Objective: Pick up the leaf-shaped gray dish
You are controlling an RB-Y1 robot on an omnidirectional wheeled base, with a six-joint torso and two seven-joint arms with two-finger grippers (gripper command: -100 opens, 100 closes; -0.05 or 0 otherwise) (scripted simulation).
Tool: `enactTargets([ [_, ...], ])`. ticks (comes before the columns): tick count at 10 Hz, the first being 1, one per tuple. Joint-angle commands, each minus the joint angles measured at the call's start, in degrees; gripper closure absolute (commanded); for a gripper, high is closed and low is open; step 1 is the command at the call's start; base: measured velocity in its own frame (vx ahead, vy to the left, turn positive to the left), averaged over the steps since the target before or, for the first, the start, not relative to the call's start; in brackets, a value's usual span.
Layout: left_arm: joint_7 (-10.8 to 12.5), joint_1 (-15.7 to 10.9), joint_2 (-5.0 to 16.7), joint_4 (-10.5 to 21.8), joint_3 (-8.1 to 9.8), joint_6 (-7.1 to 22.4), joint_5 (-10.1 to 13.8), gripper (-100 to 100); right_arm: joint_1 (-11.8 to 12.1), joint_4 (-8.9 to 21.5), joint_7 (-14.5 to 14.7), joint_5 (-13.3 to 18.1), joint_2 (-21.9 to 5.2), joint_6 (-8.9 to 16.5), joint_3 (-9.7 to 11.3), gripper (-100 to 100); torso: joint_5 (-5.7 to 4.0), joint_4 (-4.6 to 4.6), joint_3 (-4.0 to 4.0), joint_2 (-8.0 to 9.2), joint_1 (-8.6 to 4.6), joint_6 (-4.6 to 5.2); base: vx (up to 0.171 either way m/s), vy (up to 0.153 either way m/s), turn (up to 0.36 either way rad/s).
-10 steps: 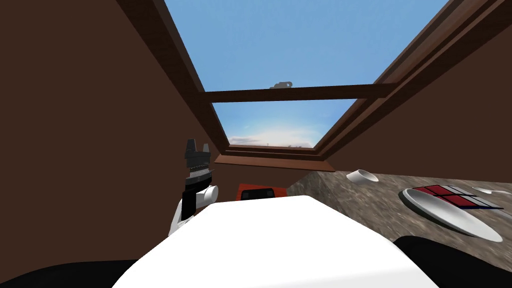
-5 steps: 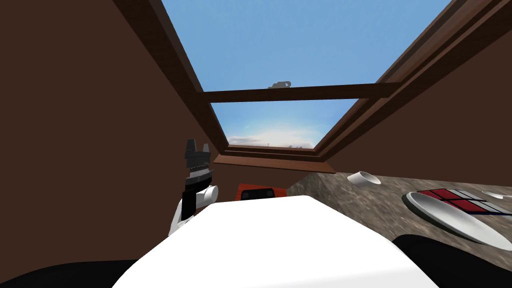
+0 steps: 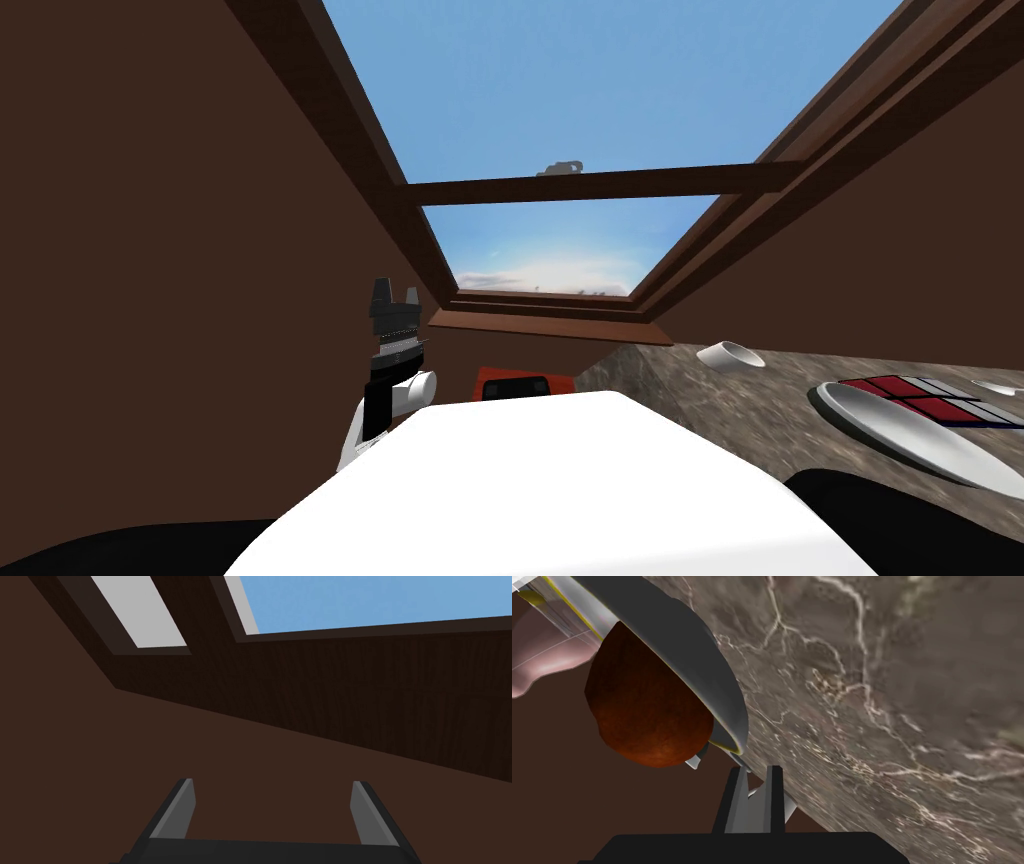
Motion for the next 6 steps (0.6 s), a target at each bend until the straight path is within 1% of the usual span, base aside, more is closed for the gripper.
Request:
enactTargets([
  [1,0.00,0.00,0.00,0.00,0.00,0.00,0.00,0,0.40,-1.94,1.23,1.53,-1.59,0.54,-1.20,-100,0.00,0.00,0.00,0.00,0.00,0.00,-0.133,0.205,-0.037],
  [2,0.00,-0.01,-0.01,0.00,-0.01,0.00,0.00,0,0.41,-2.46,1.74,2.20,-2.16,0.71,-1.44,-100,0.10,0.06,0.17,0.31,0.37,0.03,-0.125,0.170,-0.040],
  [3,0.00,-0.01,-0.01,0.00,-0.01,0.00,0.00,0,0.37,-3.49,2.87,3.71,-3.43,1.09,-1.84,-100,0.10,0.09,0.22,0.36,0.32,0.02,-0.144,0.122,-0.036],
  [5,0.00,-0.01,0.00,0.00,0.00,0.00,0.00,0,0.26,-4.49,4.10,5.41,-4.85,1.52,-2.12,-100,0.02,0.11,0.28,0.47,0.00,0.02,-0.138,0.061,-0.026],
  [6,0.00,-0.01,0.00,0.00,0.00,0.00,0.00,0,0.10,-5.49,5.41,7.23,-6.33,1.95,-2.28,-100,-0.01,0.11,0.26,0.44,-0.12,0.02,-0.160,0.047,-0.036],
])
